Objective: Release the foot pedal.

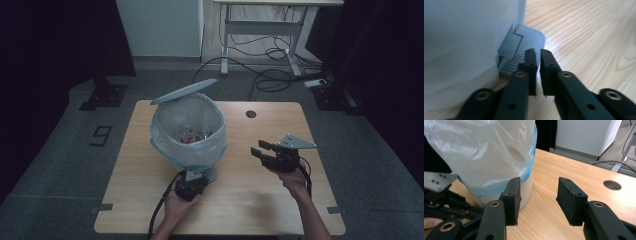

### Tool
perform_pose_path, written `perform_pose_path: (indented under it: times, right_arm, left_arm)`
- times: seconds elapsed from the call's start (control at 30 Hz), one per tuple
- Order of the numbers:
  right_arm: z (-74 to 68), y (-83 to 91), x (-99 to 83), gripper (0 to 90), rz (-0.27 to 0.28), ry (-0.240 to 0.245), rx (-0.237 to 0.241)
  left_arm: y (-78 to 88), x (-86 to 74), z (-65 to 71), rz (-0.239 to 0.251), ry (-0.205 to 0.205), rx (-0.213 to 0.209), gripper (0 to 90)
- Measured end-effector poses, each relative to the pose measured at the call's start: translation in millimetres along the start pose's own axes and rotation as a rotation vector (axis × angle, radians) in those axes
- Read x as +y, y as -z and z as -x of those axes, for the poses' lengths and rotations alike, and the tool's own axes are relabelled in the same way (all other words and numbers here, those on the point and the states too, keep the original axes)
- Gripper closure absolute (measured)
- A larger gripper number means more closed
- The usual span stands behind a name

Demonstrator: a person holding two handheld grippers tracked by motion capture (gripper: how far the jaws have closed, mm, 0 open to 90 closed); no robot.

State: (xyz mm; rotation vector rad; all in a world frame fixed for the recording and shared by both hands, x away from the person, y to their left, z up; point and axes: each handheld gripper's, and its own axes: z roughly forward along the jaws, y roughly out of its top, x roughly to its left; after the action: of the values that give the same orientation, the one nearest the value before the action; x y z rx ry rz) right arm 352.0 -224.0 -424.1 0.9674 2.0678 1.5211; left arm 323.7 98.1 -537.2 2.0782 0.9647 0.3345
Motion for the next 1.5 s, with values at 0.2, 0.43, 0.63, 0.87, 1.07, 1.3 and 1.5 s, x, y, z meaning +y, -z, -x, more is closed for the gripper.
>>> perform_pose_path:
  times: [0.2, 0.43, 0.63, 0.87, 1.07, 1.3, 1.5]
  right_arm:
    - [-1.0, -2.1, -13.3, 53.2, -0.016, -0.007, 0.006]
    - [-0.8, 1.8, -25.5, 53.2, -0.021, -0.013, 0.005]
    - [0.0, 5.7, -32.8, 53.2, -0.029, -0.021, 0.003]
    - [4.5, 8.5, -46.9, 53.2, -0.050, -0.030, -0.004]
    - [6.8, 11.8, -55.8, 53.2, -0.062, -0.036, -0.008]
    - [11.4, 19.4, -71.4, 53.2, -0.095, -0.040, -0.022]
    - [15.7, 24.3, -89.1, 53.2, -0.133, -0.048, -0.034]
  left_arm:
    - [5.4, 2.7, 3.4, -0.006, -0.031, 0.032, 67.6]
    - [17.0, 0.8, 4.1, 0.017, -0.074, 0.031, 50.9]
    - [22.2, -0.7, 6.7, 0.036, -0.082, 0.009, 49.3]
    - [29.1, 1.2, 7.5, 0.063, -0.070, -0.016, 48.5]
    - [35.2, 1.1, 6.4, 0.074, -0.064, -0.019, 48.6]
    - [40.4, -0.5, 3.6, 0.079, -0.045, -0.016, 48.6]
    - [43.1, -1.8, -0.3, 0.075, -0.032, -0.010, 48.7]
